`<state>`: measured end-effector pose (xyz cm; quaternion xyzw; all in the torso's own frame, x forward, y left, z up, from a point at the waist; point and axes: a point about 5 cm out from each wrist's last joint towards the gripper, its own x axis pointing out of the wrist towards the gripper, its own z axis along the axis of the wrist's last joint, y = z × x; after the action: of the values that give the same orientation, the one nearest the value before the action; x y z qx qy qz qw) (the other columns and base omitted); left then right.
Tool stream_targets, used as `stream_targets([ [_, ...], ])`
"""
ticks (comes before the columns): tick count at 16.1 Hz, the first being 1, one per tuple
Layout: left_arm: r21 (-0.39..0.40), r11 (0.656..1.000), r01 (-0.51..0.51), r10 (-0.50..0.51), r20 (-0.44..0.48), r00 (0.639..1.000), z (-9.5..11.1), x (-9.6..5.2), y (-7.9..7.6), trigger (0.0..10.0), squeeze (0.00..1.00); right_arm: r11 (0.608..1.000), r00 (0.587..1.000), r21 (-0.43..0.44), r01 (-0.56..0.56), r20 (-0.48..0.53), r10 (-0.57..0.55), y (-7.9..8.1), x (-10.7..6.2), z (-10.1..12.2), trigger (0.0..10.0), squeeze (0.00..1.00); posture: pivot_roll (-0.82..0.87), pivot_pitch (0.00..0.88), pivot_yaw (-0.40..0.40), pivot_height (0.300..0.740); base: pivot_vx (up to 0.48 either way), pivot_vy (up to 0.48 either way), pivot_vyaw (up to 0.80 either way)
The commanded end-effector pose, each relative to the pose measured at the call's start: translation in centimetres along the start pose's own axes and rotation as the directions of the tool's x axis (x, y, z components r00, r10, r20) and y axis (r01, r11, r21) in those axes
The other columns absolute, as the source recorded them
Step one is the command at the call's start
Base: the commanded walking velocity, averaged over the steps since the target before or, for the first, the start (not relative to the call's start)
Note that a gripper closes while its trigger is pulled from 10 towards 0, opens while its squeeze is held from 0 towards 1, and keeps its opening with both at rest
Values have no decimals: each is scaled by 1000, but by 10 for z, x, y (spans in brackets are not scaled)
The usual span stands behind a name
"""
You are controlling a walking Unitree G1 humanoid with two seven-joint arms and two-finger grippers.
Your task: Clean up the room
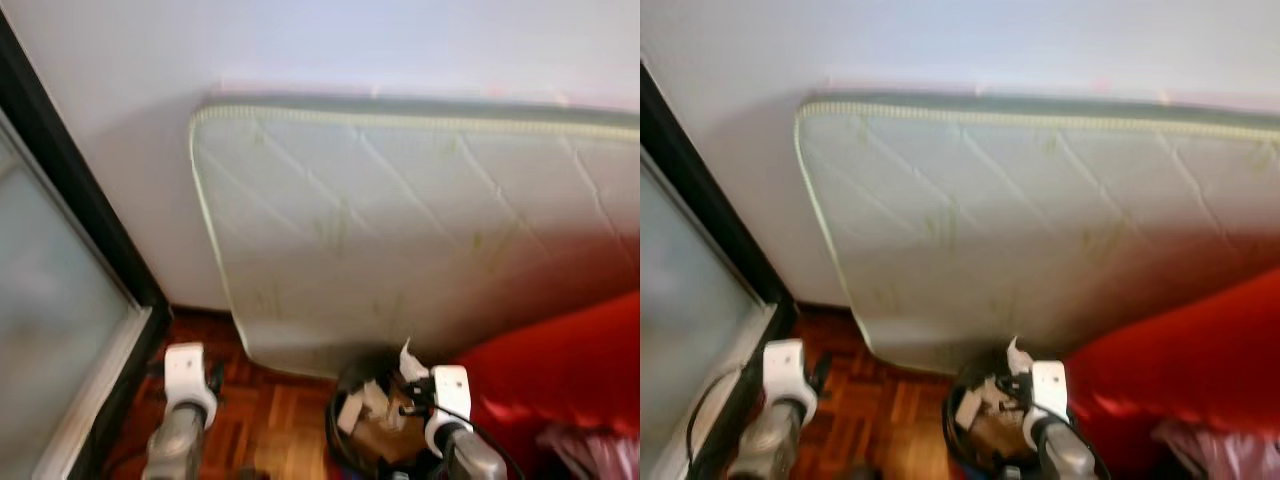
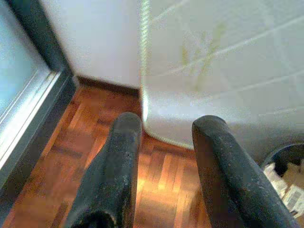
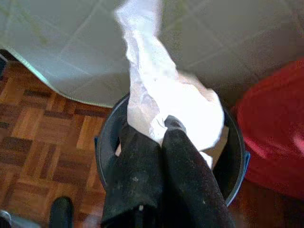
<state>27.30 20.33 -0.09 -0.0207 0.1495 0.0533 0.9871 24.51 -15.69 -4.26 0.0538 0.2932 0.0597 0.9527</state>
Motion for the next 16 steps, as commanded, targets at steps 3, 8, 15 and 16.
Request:
stream_targets([
  [3,-17,999,29,-27,97,995,19,6,-12,10000,0,1000,999,-21,-21,39,22,0,4,13,10000,0,60,180,-58,651,0,0,0],
  [8,-26,999,36,-29,227,973,47,6,-18,10000,0,996,997,-68,-59,42,62,9,16,39,10000,0,106,242,-100,651,0,0,0],
  [15,15,998,54,-56,332,942,77,-15,-24,10000,0,998,997,-49,-42,65,46,23,29,76,10000,0,160,368,-115,651,0,0,0],
  [16,21,998,59,-63,338,939,80,-15,-24,10000,0,999,998,-41,-27,61,29,22,29,75,10000,0,162,380,-112,651,0,0,0],
])
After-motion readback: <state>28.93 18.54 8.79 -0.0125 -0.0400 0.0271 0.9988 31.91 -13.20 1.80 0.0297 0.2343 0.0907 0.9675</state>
